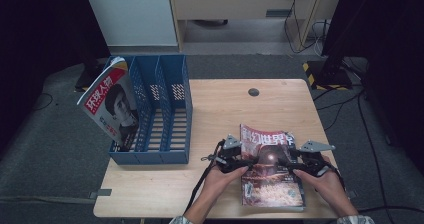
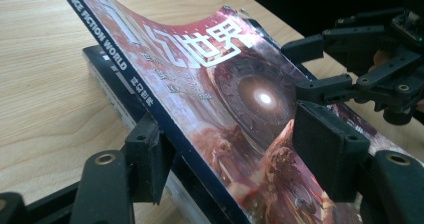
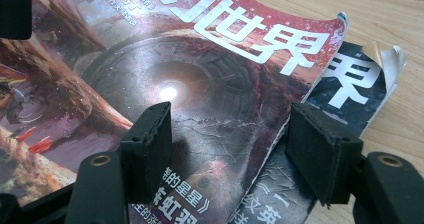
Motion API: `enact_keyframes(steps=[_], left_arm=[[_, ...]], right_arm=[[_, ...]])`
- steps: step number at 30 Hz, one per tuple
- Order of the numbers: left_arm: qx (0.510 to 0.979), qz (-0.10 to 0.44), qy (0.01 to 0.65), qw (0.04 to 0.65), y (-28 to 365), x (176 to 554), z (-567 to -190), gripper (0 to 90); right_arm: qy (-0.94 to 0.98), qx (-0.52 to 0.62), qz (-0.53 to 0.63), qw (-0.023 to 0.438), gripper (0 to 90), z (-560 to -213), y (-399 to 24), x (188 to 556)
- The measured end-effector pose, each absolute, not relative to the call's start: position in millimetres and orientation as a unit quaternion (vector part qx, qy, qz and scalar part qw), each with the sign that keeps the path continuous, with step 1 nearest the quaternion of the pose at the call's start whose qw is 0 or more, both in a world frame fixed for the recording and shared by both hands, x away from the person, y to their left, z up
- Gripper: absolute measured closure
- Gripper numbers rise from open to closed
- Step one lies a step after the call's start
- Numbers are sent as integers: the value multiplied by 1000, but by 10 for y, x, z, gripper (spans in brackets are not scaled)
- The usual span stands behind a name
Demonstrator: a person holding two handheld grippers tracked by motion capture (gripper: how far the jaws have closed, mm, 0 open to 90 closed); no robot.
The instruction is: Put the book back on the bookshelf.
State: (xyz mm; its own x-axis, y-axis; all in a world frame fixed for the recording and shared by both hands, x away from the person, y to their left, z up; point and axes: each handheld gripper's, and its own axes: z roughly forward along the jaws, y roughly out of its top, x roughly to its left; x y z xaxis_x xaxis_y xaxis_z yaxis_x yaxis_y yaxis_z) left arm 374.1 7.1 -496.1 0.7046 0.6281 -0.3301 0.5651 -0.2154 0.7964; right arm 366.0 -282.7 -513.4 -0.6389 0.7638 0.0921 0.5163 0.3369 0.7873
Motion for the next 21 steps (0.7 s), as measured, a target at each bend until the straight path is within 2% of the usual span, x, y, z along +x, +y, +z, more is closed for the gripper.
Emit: enact_keyframes(steps=[8, 21], left_arm=[[788, 9, 386, 480, 5, 3899, -4831, 339], [788, 22, 387, 478, -77, 4045, -4764, 340]], right_arm=[[803, 397, 419, 150, 373, -5137, -2839, 3658], [800, 388, 441, 123, 375, -5170, -2768, 3658]])
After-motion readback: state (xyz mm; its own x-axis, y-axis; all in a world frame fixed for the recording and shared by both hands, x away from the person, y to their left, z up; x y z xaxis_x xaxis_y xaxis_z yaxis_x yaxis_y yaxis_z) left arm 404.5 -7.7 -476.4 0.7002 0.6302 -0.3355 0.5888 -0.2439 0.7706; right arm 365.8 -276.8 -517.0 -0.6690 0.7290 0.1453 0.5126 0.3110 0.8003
